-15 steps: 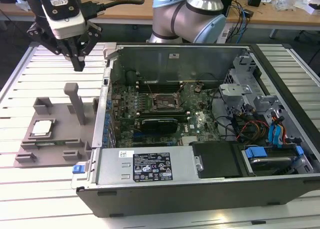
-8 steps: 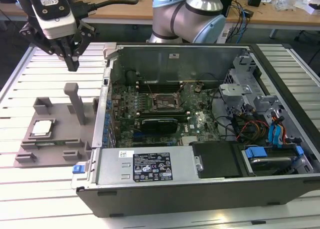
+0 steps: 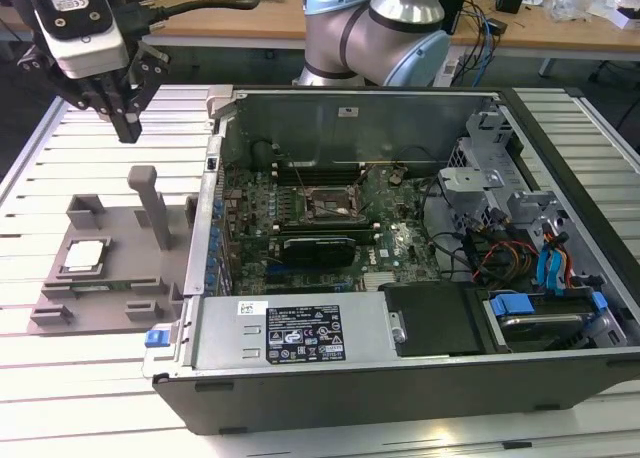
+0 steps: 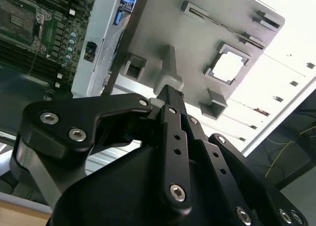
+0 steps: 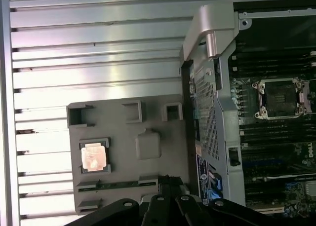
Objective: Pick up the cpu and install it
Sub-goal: 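Reach for the cpu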
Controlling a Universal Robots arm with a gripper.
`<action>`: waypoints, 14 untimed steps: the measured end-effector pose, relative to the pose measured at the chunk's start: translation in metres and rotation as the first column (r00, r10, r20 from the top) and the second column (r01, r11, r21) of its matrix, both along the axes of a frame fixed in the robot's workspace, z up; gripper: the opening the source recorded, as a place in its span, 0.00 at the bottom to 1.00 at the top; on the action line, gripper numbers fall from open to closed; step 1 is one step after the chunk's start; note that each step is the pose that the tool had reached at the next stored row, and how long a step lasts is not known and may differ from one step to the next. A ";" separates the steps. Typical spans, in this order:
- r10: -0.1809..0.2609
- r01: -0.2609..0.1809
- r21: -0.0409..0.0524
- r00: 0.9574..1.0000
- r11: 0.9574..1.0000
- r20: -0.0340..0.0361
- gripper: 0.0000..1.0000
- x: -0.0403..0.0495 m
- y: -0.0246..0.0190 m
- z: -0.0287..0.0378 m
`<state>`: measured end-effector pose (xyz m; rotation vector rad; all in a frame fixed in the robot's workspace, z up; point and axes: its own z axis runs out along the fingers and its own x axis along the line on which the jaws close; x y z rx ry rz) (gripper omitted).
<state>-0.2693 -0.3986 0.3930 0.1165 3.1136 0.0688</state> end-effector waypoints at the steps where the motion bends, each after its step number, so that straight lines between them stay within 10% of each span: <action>1: 0.000 0.000 0.000 1.000 1.000 0.000 0.11 -0.0031 0.0000 0.0000; 14: 0.000 0.000 0.000 1.000 1.000 0.000 0.11 -0.0336 0.0014 -0.0014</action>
